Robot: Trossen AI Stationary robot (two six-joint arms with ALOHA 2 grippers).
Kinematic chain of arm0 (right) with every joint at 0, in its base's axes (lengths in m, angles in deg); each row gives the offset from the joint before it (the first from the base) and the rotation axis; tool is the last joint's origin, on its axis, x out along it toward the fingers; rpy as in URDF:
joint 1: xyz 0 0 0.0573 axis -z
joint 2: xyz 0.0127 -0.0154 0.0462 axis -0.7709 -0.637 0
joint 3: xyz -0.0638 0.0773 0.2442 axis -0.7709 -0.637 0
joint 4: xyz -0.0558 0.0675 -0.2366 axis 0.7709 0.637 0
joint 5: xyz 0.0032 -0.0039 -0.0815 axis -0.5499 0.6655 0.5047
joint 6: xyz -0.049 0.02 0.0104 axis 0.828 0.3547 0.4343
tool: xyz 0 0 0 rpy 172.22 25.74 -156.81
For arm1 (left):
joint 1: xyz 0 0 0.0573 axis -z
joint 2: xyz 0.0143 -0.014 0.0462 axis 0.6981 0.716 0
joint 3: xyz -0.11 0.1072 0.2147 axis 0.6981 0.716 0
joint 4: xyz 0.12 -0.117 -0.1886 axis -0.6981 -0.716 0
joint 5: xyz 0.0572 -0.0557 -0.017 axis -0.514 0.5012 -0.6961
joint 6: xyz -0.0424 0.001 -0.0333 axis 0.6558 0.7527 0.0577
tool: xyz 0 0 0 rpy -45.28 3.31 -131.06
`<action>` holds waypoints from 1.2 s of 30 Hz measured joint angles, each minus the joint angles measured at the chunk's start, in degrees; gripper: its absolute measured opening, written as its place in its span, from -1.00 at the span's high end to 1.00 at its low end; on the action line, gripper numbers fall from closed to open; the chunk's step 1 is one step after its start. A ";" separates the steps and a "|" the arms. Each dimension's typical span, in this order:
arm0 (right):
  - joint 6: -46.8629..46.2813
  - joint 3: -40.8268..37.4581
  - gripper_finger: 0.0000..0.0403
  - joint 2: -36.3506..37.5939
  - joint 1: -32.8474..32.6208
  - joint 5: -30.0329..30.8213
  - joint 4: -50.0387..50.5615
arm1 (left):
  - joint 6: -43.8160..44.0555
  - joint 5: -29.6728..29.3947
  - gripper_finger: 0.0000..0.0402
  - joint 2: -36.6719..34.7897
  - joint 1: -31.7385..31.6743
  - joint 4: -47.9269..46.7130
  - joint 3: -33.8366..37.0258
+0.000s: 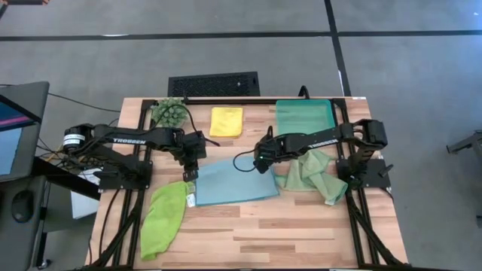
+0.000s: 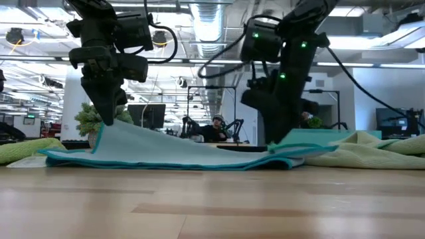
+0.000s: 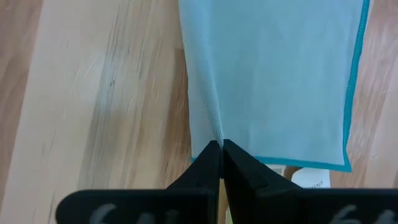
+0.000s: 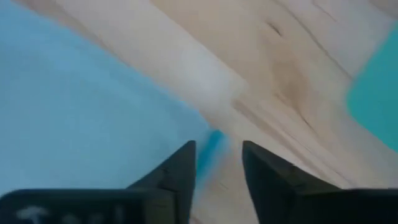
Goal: Fold microfiber towels
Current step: Fold the blue microfiber cloth
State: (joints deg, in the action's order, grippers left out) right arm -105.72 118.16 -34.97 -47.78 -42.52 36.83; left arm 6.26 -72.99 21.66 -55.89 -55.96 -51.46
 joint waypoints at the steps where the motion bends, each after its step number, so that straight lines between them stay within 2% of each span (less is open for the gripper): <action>1: 0.00 0.02 0.13 -0.38 0.00 0.04 -0.46 | 0.02 0.00 1.00 0.00 0.00 0.02 0.00; 4: -0.03 -0.21 0.04 -0.62 -0.07 0.38 0.78 | 0.00 0.00 1.00 -0.02 0.00 0.06 0.00; 8: 0.04 -0.24 0.06 -0.96 -0.04 0.74 0.86 | 0.02 0.02 1.00 -0.02 0.00 0.17 0.00; 14: 0.25 -0.18 0.36 -0.96 -0.04 0.75 1.16 | 0.02 0.02 1.00 -0.02 0.00 0.17 0.00; 19: 0.91 -0.18 0.62 -0.96 -0.04 -1.90 1.21 | 0.02 0.04 1.00 -0.02 0.00 0.15 0.00; 28: 0.00 -0.18 0.74 -0.96 0.00 -2.36 3.59 | 0.04 0.07 1.00 -0.02 0.00 0.13 0.00; 33: 0.02 -0.18 0.95 -0.96 0.00 -1.68 4.05 | 0.04 0.07 1.00 -0.02 0.01 0.11 0.00; 36: 0.00 -0.18 0.93 -0.96 0.00 -0.72 4.60 | 0.04 0.07 1.00 -0.02 0.01 0.10 0.00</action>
State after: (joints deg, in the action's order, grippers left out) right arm -105.71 117.98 -35.92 -47.78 -43.24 41.42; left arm 6.31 -72.92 21.64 -55.88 -55.85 -51.46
